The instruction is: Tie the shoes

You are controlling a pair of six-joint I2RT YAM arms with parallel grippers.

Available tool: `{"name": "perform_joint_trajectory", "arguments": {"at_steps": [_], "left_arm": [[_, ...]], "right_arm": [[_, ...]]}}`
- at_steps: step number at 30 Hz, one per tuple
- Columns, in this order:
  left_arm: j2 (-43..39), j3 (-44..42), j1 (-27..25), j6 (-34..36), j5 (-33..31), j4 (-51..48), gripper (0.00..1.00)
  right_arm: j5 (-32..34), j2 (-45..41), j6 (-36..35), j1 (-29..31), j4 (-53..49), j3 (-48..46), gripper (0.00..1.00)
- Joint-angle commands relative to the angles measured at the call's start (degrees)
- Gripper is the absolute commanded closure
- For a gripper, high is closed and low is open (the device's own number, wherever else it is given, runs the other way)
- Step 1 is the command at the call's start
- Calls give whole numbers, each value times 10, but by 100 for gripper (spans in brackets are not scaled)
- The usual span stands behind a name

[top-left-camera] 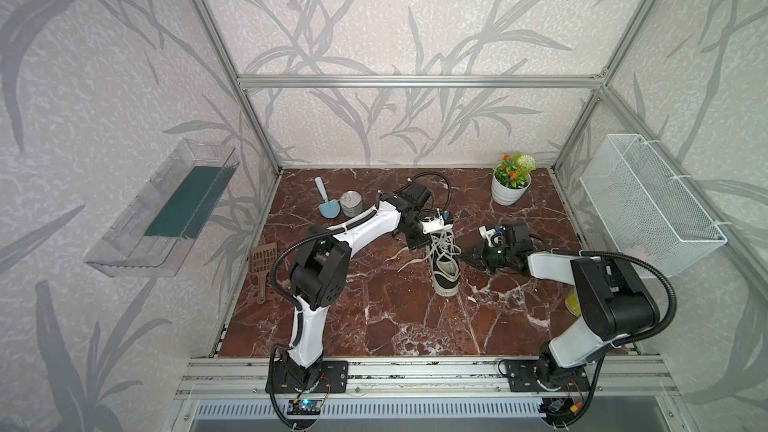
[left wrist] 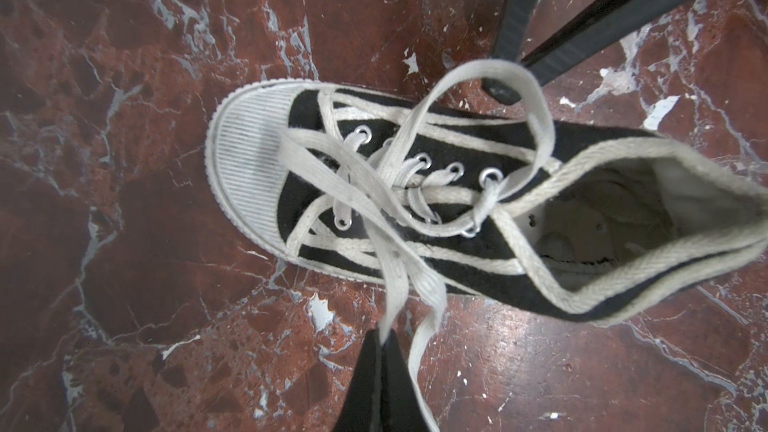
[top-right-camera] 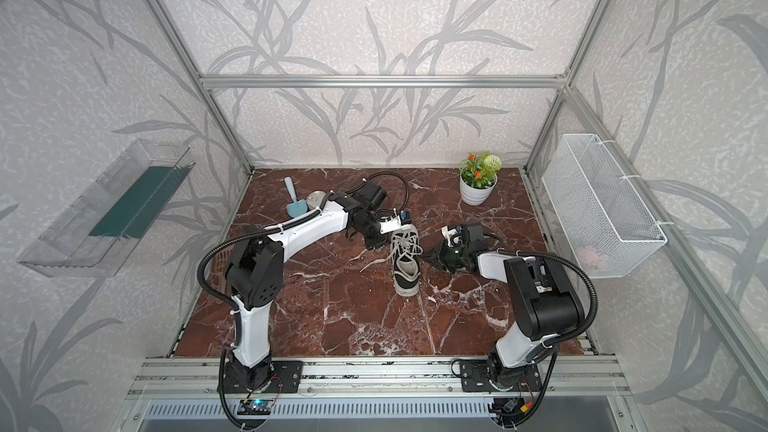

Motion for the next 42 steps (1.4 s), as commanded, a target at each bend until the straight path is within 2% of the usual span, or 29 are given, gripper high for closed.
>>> {"name": "perform_joint_trajectory", "arguments": {"at_steps": [1,7,17,42], "left_arm": [[-23,17,-4,18,-1,-24,100],[-20,21,-11,18,0,-27,100],[-13,34,-28,12,10,-21,100],[18,41,-45,-1,18,-17,100]], "right_arm": [[-28,5,20,5,51,-2,86],[-55,5,56,9,120,-14,86],[-65,0,61,13,135,-14,86],[-73,54,101,39,211,5,83]]}}
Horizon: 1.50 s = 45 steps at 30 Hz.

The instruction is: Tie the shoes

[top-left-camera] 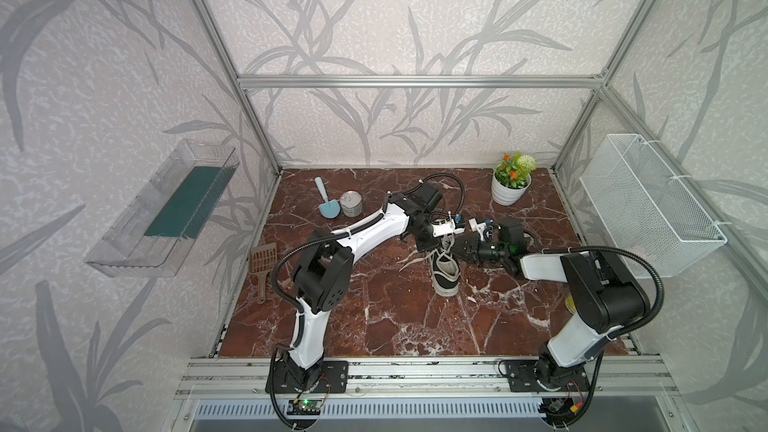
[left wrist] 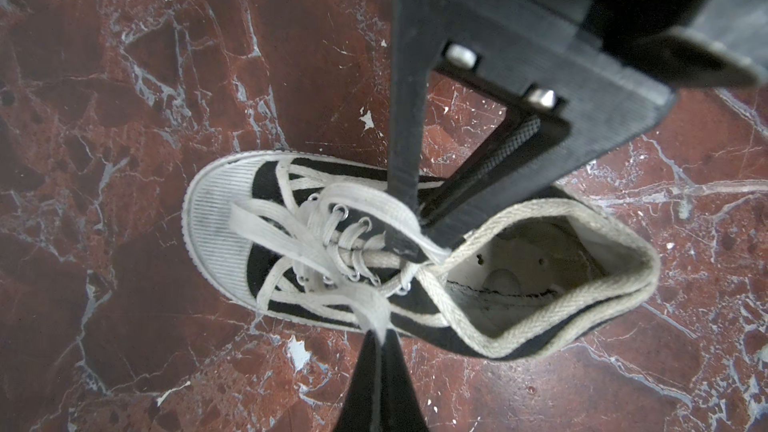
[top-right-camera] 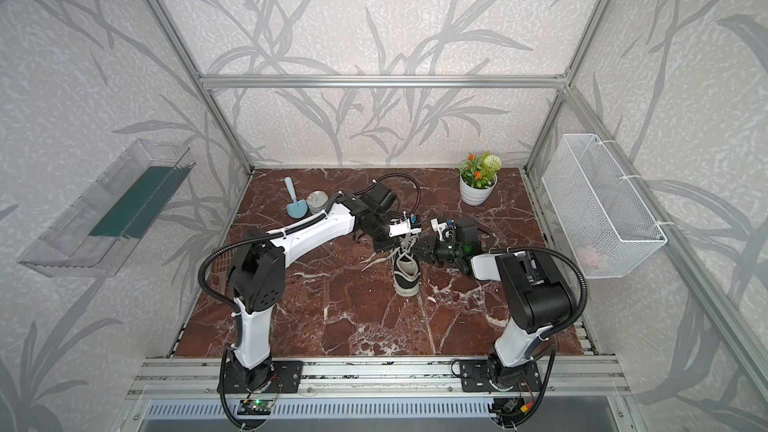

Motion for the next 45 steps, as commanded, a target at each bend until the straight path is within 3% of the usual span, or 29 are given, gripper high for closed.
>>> {"name": "perform_joint_trajectory", "arguments": {"at_steps": [1,28,37,45], "left_arm": [[13,15,-3,2,14,-8,100],[36,34,-10,-11,26,-25,100],[34,31,-15,-13,29,-19,100],[32,34,-15,-24,23,-16,100]], "right_arm": [[-9,23,6,3,24,13,83],[-32,33,31,3,62,20,70],[-36,43,30,6,58,30,70],[-39,47,31,7,61,28,78]]}}
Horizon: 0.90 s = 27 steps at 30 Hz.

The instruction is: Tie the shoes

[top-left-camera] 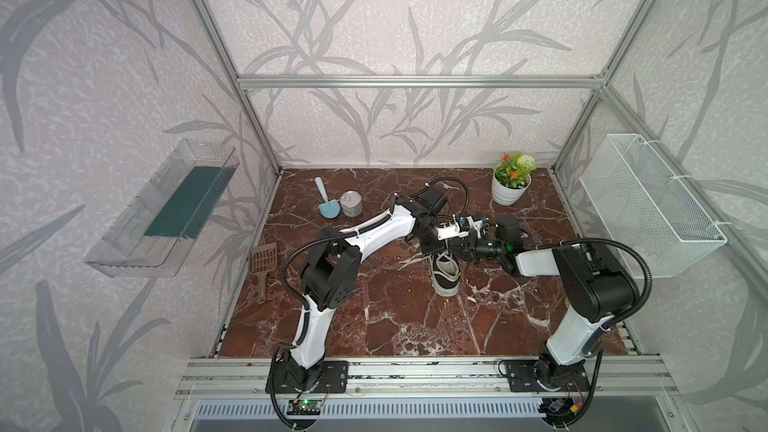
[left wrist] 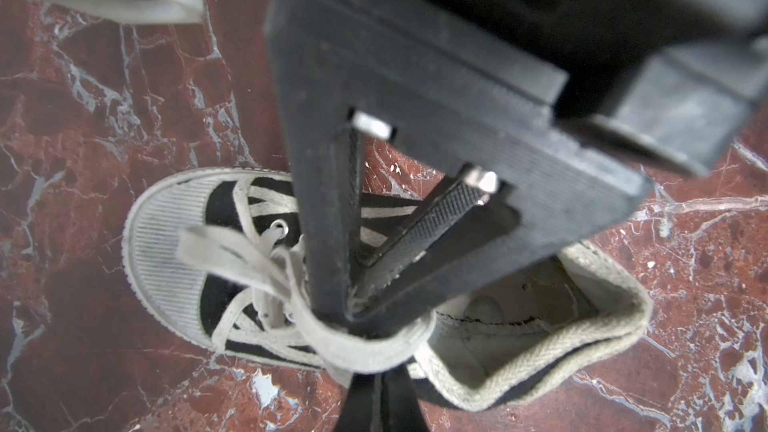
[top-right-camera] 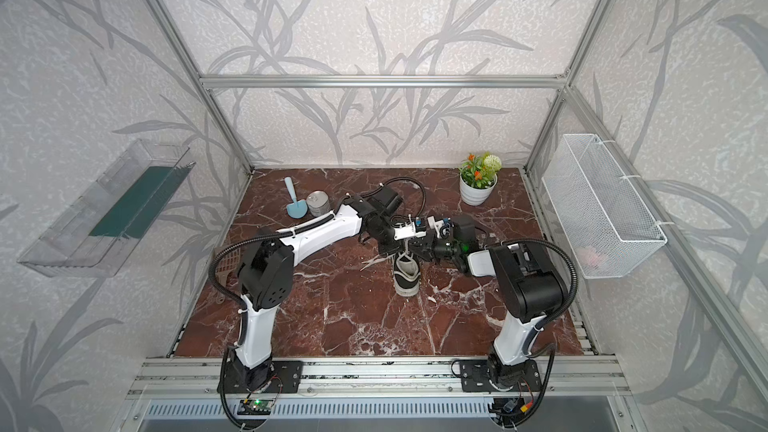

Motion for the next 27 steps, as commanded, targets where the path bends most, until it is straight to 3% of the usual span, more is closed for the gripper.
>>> {"name": "perform_joint_trajectory", "arguments": {"at_steps": [1,15,24,27], "left_arm": [[4,17,-2,-1,6,-8,100],[11,27,-2,-21,11,-2,100],[10,28,-1,-30,7,0,100],[12,28,0,-30,5,1,100]], "right_arm": [[-13,5,-2,4,9,9,79],[-24,11,3,7,13,5,75],[-23,9,1,7,5,4,86],[-28,8,1,8,0,8,95]]}}
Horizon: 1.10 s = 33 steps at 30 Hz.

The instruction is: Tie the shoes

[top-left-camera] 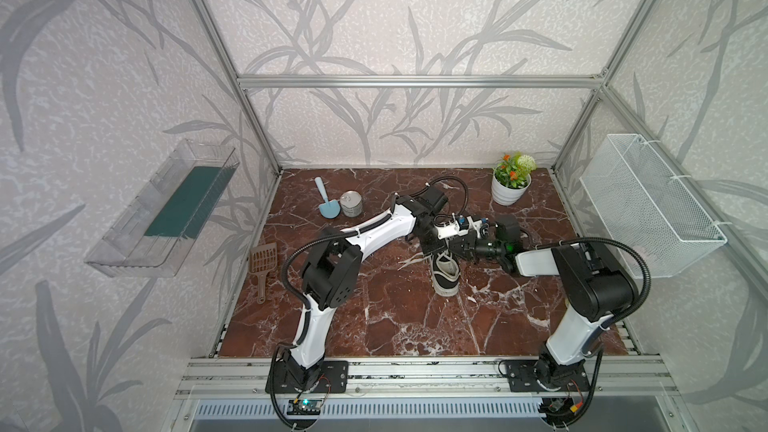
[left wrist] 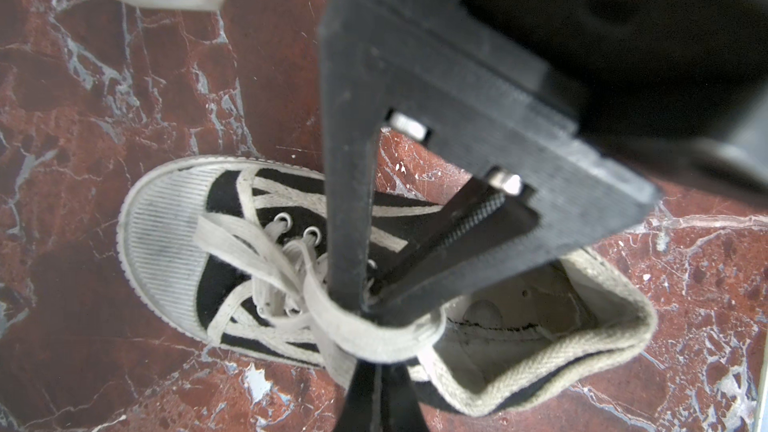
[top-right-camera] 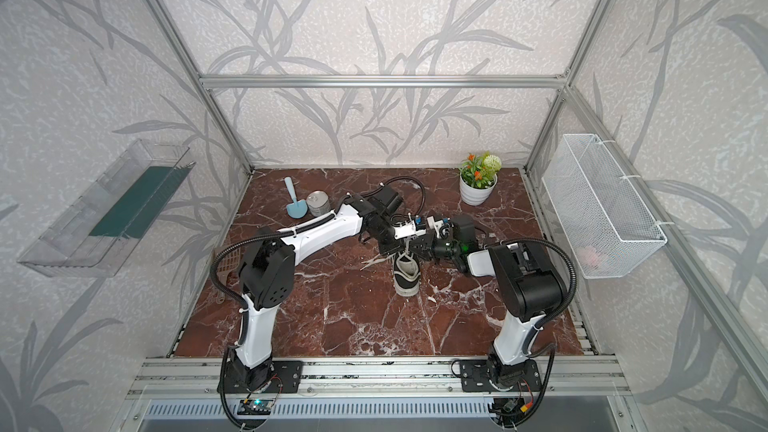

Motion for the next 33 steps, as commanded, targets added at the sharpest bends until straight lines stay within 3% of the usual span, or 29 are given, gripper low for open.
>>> {"name": "perform_joint_trajectory", "arguments": {"at_steps": [1,6,23,29,33], "left_arm": [[6,21,0,0,7,5,100],[-3,18,10,-11,12,6,98],[-47,-13,50,-59,66,26,71],[-54,-66,51,-184,26,174,66],[-35,-54,53,-278,32,202,65]], "right_arm": [[-22,3,-6,7,-7,9,100],[-4,-15,-30,6,-39,10,100],[36,-67,-154,6,-174,30,100],[28,-66,-171,6,-196,37,100],[31,-64,-174,6,-193,31,100]]}}
